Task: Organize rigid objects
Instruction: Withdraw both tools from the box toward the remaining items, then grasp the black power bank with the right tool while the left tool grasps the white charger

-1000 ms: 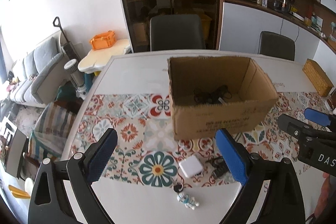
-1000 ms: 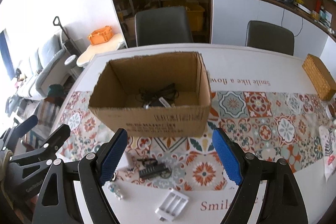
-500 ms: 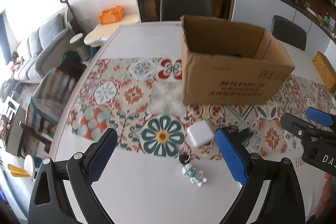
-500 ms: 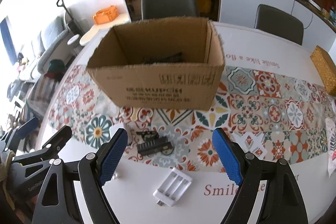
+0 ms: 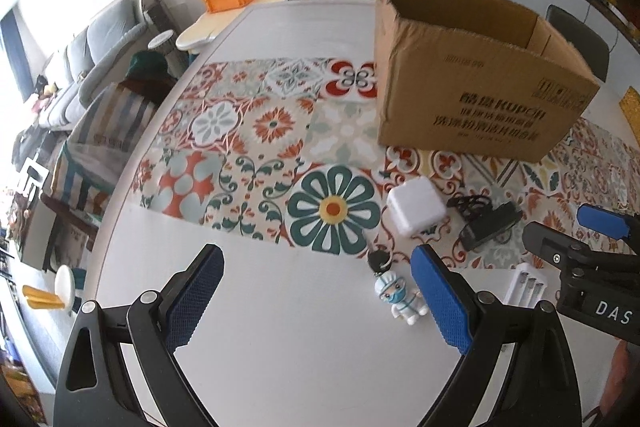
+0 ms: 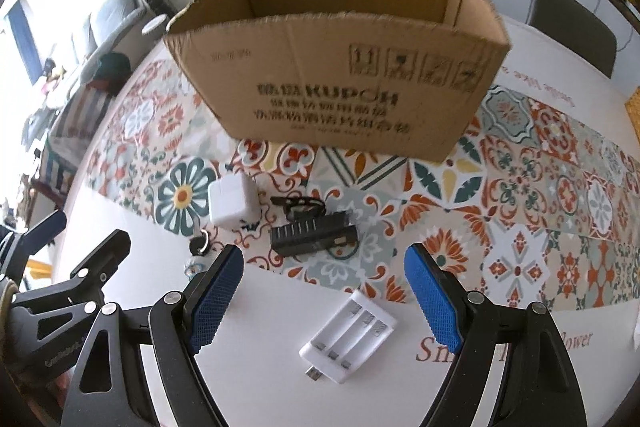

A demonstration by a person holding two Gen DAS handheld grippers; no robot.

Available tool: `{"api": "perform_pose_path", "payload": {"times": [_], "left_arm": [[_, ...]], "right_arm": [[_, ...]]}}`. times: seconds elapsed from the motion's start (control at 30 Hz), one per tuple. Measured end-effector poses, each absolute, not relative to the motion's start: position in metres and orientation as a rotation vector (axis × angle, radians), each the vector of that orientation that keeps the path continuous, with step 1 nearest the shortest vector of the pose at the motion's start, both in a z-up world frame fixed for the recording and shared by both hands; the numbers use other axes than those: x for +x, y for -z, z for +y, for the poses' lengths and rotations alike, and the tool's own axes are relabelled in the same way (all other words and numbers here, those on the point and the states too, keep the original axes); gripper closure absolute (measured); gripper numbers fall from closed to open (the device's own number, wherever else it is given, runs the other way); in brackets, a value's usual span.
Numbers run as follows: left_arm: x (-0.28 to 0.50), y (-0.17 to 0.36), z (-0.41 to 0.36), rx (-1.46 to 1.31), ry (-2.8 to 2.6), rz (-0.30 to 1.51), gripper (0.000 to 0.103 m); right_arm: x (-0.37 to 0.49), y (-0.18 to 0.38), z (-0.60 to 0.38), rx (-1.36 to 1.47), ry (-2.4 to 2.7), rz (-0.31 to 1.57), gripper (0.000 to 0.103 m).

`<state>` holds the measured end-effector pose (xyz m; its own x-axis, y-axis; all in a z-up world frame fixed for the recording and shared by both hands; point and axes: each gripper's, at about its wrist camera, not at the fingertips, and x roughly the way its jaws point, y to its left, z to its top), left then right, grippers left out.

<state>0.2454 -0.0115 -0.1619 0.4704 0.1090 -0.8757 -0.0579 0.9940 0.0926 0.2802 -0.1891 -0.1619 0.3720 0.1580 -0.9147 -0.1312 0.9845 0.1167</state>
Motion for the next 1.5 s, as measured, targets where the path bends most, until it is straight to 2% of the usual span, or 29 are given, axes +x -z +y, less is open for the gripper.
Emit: {"api": "perform_pose_path", "payload": {"times": [0.63,1.03,1.2,1.5], "left_arm": [[0.253,0.215,-0.011,0.042,-0.142,1.212,0.007],[0.259,0.225,-0.011,0.027,-0.152,1.221,0.007],[0.260,0.228,-0.011,0.021,-0.143,1.216,0.007],[0.259,0.227,-0.016,0.044,-0.085,1.182,0.007]], "right_arm": [[0.308,0.225,-0.168,-0.067,-0.248,1.287,0.020],[0.325,0.252,-0.157,-0.071,-0.260,1.314,0.025],[0.330,0.257,-0.157,-0.086,-0.252,1.289,0.029],[0.321,0.254,-0.162,-0.053,-0.239,1.250,0.030]]}}
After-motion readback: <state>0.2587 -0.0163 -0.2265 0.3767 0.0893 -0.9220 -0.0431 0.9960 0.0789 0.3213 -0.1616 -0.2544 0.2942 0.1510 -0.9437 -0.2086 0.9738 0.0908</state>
